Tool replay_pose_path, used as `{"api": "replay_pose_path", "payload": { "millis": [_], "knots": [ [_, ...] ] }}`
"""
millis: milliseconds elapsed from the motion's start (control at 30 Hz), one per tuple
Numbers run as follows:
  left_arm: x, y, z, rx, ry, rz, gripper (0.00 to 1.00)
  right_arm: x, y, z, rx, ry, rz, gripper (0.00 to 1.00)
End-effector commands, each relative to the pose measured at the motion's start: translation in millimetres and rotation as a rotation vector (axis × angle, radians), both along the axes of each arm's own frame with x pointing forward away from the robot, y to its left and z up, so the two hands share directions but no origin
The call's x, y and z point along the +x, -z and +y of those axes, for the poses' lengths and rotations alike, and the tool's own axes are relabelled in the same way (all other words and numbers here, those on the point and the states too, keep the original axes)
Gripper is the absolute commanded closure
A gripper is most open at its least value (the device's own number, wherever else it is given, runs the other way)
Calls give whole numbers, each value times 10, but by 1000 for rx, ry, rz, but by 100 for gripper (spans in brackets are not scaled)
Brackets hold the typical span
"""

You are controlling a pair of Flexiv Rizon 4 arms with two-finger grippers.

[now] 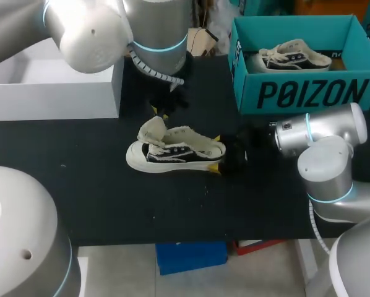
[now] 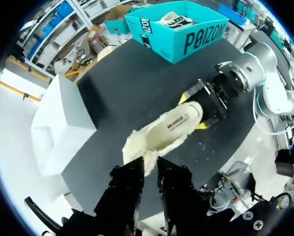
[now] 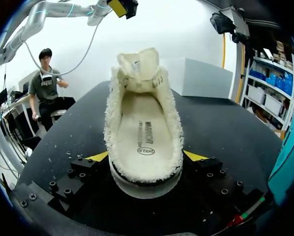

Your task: Take the shoe out of the shoebox, open the shoe tongue, remove and reinsert the insole, then place the shoe into the shoebox

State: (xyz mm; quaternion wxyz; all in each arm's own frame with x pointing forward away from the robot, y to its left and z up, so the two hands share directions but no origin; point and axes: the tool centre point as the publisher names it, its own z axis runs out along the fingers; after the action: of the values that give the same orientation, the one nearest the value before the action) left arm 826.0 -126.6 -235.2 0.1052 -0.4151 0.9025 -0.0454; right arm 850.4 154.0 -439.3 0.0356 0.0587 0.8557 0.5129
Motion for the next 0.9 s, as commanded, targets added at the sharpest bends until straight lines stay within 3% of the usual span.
{"api": "replay_pose_path", "payload": {
  "millis": [33,600,667,700,800,900],
  "knots": [
    [157,84,-73,-292,932,327,100,10,4,-8,-3,1,2,100],
    [157,84,-73,-292,932,327,100,10,4,-8,-3,1,2,100],
    [172,154,-97,-294,1002,384,100,10,4,-8,-3,1,2,100],
    [183,179,-110,-348,1041,394,100,10,4,-8,-3,1,2,100],
    [216,182,-147,-259,1070,432,100,10,4,-8,-3,1,2,100],
    [235,142,-190,-247,1114,437,100,10,4,-8,-3,1,2,100]
  ]
}}
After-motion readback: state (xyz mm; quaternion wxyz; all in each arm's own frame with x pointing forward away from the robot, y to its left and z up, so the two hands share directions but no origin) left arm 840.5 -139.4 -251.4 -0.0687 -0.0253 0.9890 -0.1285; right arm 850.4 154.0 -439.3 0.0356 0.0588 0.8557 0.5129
